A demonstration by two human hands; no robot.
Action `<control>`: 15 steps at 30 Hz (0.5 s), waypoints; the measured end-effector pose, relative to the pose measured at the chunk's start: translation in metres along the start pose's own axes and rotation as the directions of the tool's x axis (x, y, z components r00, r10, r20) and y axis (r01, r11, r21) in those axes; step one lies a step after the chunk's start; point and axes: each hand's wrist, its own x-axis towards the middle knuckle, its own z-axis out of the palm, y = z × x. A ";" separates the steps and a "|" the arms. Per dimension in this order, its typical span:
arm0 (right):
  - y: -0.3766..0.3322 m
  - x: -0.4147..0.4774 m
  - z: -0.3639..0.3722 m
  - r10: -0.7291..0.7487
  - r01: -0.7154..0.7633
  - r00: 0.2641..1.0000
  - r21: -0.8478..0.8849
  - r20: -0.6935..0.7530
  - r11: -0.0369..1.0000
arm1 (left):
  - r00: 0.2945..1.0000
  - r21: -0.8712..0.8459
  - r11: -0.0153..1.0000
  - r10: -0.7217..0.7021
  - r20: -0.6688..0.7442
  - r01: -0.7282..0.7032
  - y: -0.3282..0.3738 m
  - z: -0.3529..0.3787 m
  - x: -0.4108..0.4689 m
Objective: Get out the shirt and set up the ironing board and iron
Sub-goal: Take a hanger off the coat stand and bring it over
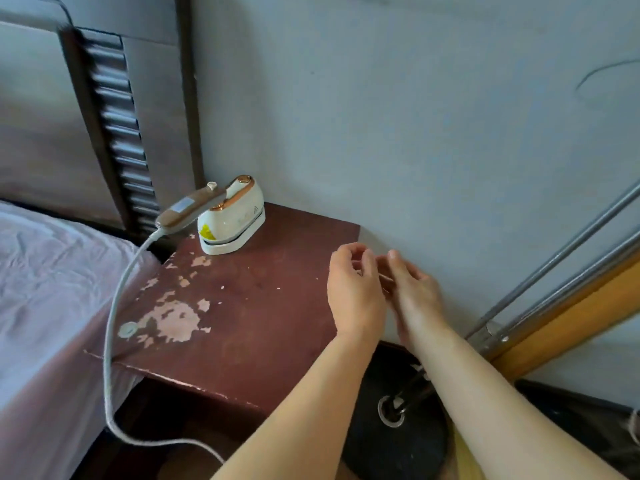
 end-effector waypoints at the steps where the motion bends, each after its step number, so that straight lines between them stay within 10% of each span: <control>1: -0.014 -0.012 0.004 -0.011 0.011 1.000 0.001 -0.002 1.000 | 0.997 0.059 0.995 0.073 0.035 -0.075 0.016 -0.013 -0.004; 15: -0.219 -0.211 0.002 -0.226 0.223 0.967 -0.033 -0.121 0.974 | 0.760 0.296 0.725 0.469 0.450 -0.622 0.245 -0.122 -0.080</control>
